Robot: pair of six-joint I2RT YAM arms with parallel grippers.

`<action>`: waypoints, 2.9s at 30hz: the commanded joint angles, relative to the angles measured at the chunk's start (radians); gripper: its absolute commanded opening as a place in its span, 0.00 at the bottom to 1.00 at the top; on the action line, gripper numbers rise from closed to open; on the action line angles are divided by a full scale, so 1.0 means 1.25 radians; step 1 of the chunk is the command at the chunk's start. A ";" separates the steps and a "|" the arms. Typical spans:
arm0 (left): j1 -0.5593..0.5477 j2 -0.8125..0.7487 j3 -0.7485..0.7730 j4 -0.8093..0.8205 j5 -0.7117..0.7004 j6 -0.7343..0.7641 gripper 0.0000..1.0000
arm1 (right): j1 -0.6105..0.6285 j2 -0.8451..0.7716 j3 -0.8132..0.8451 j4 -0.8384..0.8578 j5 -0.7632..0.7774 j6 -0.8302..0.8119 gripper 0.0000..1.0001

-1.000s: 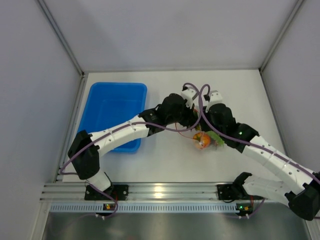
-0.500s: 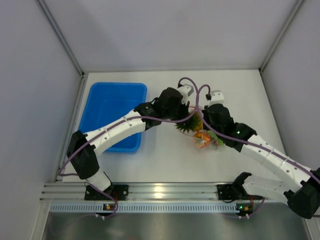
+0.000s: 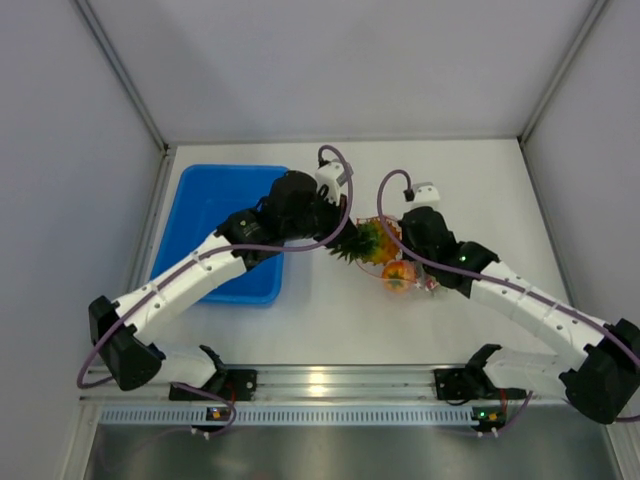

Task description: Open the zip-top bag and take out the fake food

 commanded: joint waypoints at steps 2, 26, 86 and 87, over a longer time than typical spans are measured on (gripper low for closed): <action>0.022 -0.076 -0.023 0.017 -0.028 -0.006 0.00 | -0.006 0.014 0.017 0.017 0.025 0.018 0.00; 0.219 -0.258 -0.073 -0.039 -0.390 -0.047 0.00 | -0.046 0.002 0.024 0.002 -0.009 0.048 0.00; 0.420 -0.339 -0.249 0.047 -0.105 -0.149 0.98 | -0.049 -0.109 0.051 -0.032 -0.145 0.064 0.00; 0.346 -0.340 -0.233 0.047 -0.132 -0.148 0.98 | -0.049 -0.105 0.052 -0.032 -0.140 0.065 0.00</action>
